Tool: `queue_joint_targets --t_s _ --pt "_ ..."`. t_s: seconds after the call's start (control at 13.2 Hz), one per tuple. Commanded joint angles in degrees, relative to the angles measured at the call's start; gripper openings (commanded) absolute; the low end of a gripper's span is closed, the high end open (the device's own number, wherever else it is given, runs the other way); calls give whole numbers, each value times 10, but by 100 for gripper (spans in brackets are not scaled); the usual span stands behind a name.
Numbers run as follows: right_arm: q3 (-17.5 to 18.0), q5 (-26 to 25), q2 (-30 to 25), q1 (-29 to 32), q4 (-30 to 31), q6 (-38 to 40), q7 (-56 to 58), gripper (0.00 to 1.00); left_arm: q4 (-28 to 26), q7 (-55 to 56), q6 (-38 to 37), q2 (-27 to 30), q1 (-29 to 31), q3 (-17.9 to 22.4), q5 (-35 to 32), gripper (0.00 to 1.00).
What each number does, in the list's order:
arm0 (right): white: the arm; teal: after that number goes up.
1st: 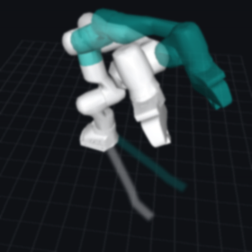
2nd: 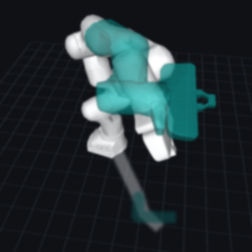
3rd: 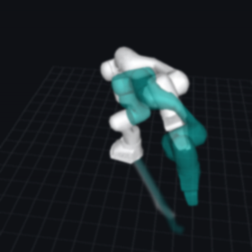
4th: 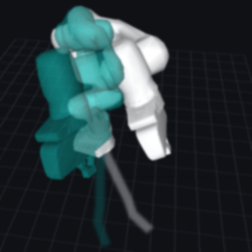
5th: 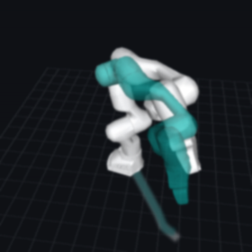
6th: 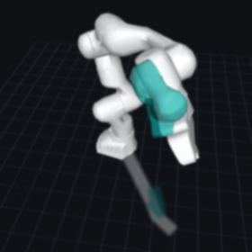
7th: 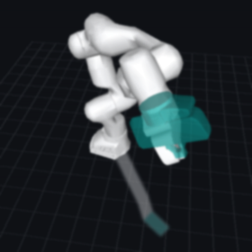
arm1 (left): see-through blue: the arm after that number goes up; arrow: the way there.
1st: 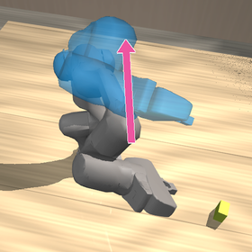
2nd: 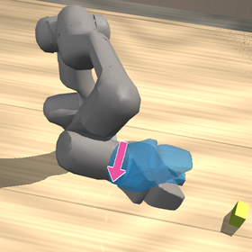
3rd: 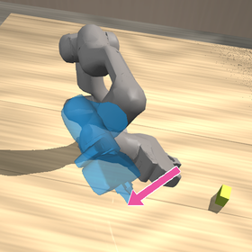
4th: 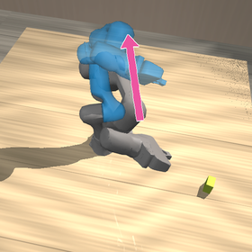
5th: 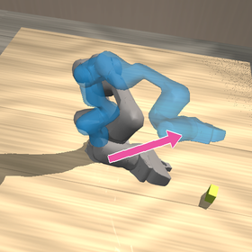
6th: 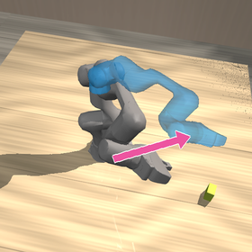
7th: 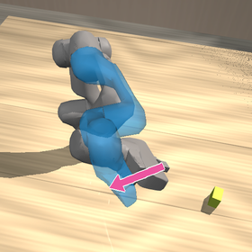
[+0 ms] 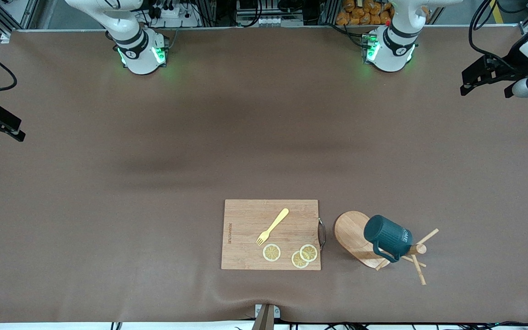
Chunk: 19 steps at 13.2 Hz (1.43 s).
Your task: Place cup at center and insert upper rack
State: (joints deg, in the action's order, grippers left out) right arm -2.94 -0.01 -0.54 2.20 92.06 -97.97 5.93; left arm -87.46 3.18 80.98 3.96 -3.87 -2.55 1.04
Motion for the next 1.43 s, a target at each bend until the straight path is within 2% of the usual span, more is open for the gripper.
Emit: queue_joint_targets --t_s 0.0,0.15,1.36 --pt "4 10 5 6 -13 9 -2 100 15 6 -7 -14 4 -4 -5 100" --pt "4 11 5 6 -13 9 -2 100 14 2 -4 -16 3 -9 -26 100" --pt "4 11 5 7 -13 7 -1 100 16 2 3 -13 -1 -11 -8 100"
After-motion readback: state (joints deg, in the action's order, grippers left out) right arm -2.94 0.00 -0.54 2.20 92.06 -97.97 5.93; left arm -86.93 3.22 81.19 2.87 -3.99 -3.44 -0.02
